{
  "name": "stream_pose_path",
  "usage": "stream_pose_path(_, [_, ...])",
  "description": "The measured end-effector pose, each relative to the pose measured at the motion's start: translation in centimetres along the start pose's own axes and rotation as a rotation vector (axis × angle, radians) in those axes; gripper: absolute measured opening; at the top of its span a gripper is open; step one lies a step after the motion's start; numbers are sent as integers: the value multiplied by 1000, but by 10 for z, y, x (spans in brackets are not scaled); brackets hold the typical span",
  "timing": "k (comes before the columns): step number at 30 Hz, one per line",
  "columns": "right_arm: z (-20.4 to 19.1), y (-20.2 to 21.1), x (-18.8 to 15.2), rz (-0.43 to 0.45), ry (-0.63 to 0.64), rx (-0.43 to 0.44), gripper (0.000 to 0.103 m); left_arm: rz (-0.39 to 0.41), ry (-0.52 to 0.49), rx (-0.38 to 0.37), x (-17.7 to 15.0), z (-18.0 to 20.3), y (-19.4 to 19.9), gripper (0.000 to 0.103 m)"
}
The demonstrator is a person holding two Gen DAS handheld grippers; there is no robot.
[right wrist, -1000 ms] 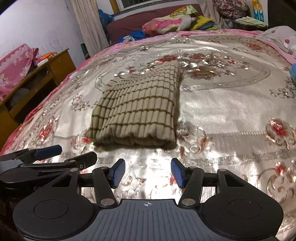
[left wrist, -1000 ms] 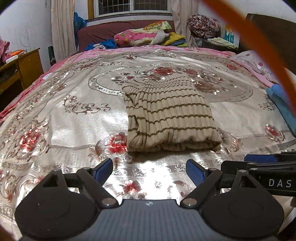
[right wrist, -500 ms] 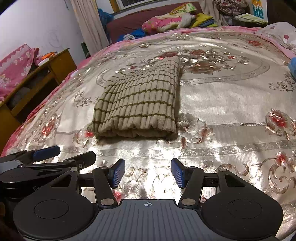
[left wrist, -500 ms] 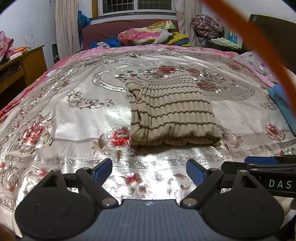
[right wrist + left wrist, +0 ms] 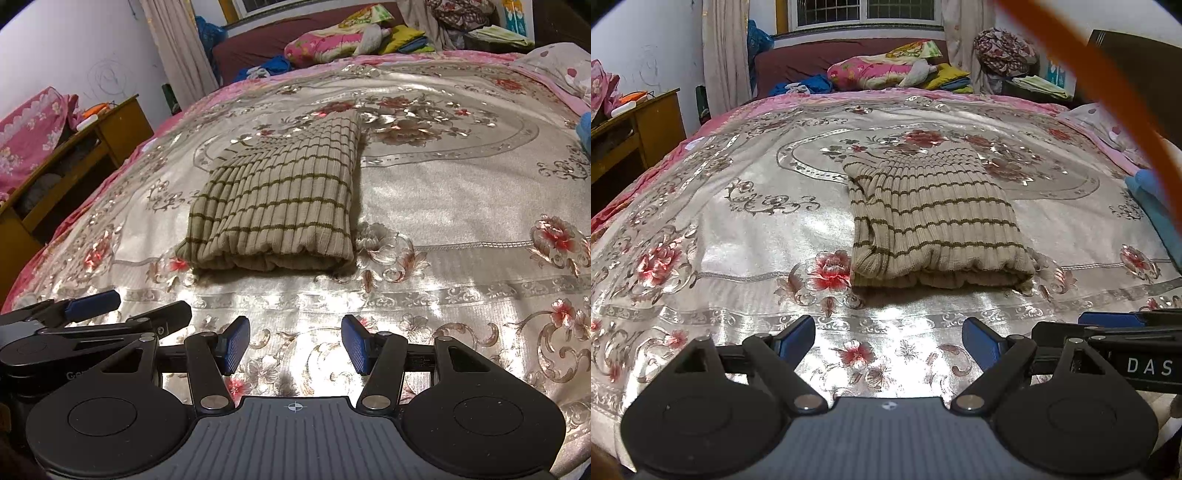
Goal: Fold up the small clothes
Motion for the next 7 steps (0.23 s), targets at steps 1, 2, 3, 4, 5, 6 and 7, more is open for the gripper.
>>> stream_pose_path(1, [0, 0, 0, 0, 1, 0, 55, 0, 0, 0, 0, 0, 0, 91])
stream_pose_path(2, [0, 0, 0, 0, 0, 0, 55, -1, 0, 0, 0, 0, 0, 91])
stream_pose_path(3, [0, 0, 0, -1, -1, 0, 55, -1, 0, -1, 0, 0, 0, 91])
stream_pose_path(4, [0, 0, 0, 0, 0, 0, 55, -2, 1, -1, 0, 0, 0, 91])
stream_pose_path(5, [0, 0, -1, 0, 0, 0, 55, -4, 1, -1, 0, 0, 0, 91])
stream_pose_path(6, [0, 0, 0, 0, 0, -1, 55, -6, 3, -2, 0, 0, 0, 91])
stream_pose_path(7, [0, 0, -1, -1, 0, -1, 55, -8, 4, -2, 0, 0, 0, 91])
Point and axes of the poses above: each gripper's, at about its wrist camera, not at the fingertips, and y roughly against the way its jaws point, z to its right, x to its top, the point moved 1 cm from there along -y, roughly the way its jaws point, and after that the axes turned 7 degrees about z, right-handed, at the moved point
